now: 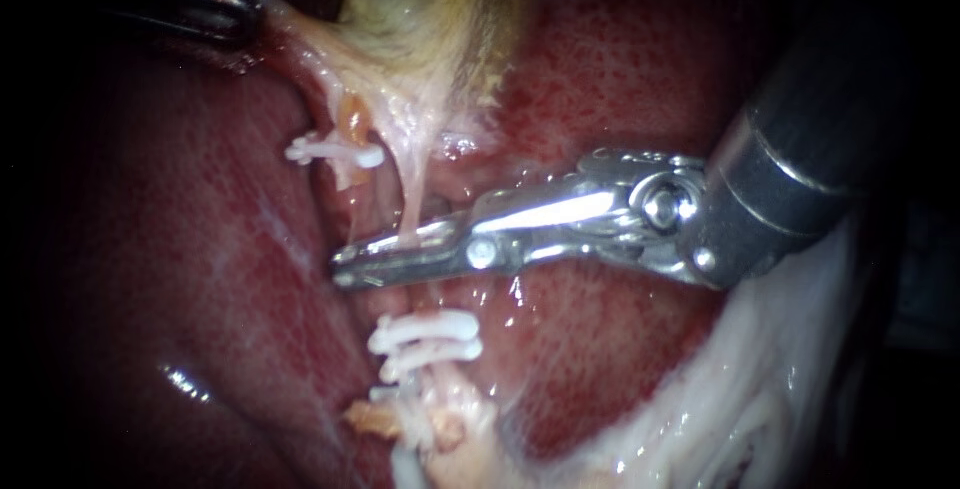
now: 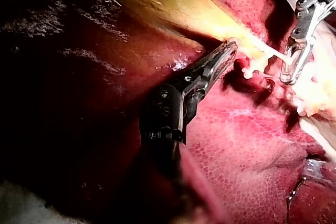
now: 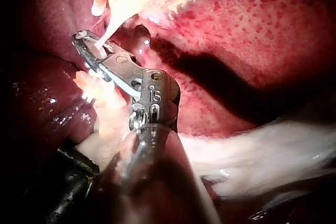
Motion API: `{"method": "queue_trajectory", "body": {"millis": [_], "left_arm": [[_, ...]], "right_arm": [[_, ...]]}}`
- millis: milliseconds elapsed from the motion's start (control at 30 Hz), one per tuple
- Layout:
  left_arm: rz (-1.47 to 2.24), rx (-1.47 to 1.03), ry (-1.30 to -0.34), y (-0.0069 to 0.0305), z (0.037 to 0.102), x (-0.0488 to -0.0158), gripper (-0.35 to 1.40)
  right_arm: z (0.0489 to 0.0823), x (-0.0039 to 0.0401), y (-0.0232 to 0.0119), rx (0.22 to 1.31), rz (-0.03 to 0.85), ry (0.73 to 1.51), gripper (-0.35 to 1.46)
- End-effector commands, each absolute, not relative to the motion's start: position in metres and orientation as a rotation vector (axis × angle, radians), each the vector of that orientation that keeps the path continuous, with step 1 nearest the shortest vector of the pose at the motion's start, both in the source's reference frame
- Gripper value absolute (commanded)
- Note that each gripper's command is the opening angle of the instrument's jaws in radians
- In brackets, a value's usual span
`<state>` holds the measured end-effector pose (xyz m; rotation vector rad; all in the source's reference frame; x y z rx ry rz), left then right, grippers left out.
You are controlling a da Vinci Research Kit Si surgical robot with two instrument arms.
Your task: Going back third clip right tube
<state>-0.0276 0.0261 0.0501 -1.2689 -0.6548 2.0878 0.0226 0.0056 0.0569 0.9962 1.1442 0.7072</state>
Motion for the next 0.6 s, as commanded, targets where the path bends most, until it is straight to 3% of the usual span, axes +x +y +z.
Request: {"method": "queue_trajectory", "body": {"millis": [33, 100, 167, 200, 467, 600], "left_arm": [[2.088, -1.269, -0.654, 0.0261, 0.0501, -0.0276, -0.35], [2.088, -1.269, -0.655, 0.0261, 0.0501, -0.0276, -0.35], [2.088, -1.269, -0.655, 0.0261, 0.0501, -0.0276, -0.35], [2.088, -1.269, -0.655, 0.0261, 0.0501, -0.0276, -0.35], [2.089, -1.269, -0.654, 0.0260, 0.0502, -0.0276, -0.35], [2.089, -1.270, -0.654, 0.0260, 0.0503, -0.0275, -0.35]], "right_arm": [[0.0570, 0.0226, 0.0055, 0.986, 0.698, 1.146, -0.35], [0.0574, 0.0226, 0.0054, 0.961, 0.661, 1.162, -0.02], [0.0580, 0.0226, 0.0053, 0.935, 0.680, 1.166, 0.36], [0.0584, 0.0226, 0.0053, 0.916, 0.686, 1.168, 0.42], [0.0626, 0.0210, 0.0049, 0.790, 0.633, 1.130, 0.49], [0.0628, 0.0191, 0.0048, 0.725, 0.579, 1.145, 0.50]]}}
